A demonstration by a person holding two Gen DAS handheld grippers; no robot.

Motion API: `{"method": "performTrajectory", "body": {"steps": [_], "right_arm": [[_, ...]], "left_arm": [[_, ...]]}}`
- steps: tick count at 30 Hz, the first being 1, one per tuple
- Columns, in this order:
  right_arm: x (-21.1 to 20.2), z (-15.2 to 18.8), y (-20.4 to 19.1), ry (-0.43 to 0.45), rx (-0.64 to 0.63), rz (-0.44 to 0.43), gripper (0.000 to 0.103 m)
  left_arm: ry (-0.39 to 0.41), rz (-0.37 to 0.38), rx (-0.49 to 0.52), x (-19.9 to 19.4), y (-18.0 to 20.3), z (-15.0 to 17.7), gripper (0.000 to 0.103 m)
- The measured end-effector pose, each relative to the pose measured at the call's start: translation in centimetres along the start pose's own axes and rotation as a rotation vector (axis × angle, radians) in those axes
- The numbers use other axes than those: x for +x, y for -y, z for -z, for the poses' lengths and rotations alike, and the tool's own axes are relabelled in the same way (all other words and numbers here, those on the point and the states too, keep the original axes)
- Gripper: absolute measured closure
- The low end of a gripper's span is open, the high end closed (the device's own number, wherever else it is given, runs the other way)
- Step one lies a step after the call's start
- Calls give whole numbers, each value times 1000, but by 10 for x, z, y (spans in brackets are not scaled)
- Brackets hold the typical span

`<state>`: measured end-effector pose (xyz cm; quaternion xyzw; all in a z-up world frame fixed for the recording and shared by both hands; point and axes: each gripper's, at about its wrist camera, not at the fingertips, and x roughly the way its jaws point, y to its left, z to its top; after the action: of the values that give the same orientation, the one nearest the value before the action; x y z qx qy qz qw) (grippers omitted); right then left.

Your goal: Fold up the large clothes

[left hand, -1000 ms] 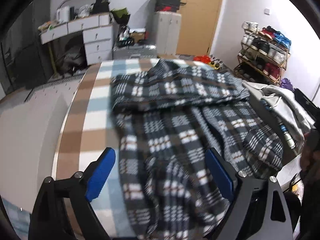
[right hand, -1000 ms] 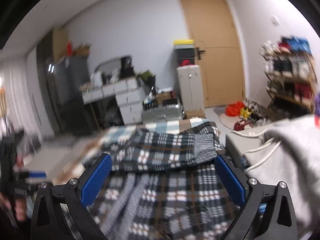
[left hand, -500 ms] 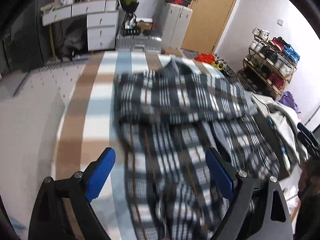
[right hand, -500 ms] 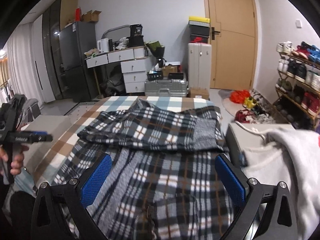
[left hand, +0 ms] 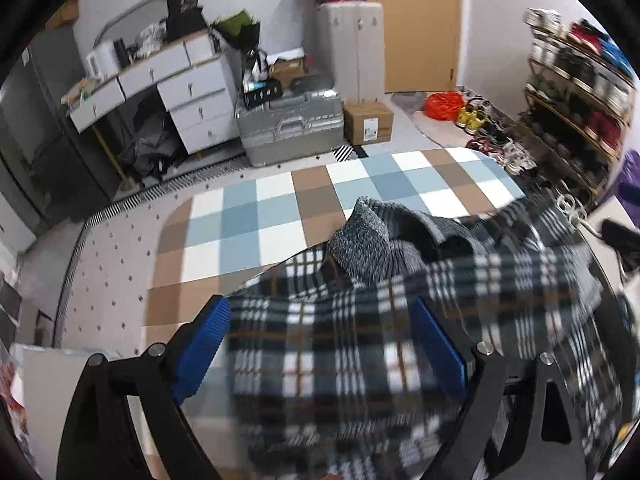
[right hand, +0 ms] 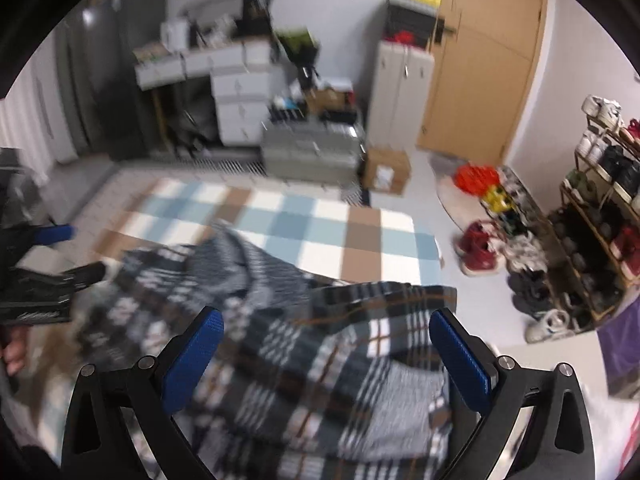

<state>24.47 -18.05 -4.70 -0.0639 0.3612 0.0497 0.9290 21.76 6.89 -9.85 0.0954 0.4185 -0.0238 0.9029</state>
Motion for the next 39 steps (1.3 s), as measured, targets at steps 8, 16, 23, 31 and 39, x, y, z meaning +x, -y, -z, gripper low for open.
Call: {"method": "performTrajectory", "body": {"steps": [8, 16, 23, 31, 39], "right_arm": [[144, -14, -15, -275, -185, 94, 18], [182, -12, -21, -378, -132, -115, 26], [192, -8, -13, -499, -10, -226, 78], [171, -8, 10, -422, 85, -175, 99], [155, -22, -49, -346, -54, -220, 32]], "left_arm": [[-67, -35, 7, 60, 1, 3, 14], [-97, -5, 27, 69, 8, 6, 14], [-101, 6, 48, 68, 15, 13, 14], [-123, 2, 44, 77, 15, 25, 14], [-134, 67, -43, 85, 2, 33, 14]]}}
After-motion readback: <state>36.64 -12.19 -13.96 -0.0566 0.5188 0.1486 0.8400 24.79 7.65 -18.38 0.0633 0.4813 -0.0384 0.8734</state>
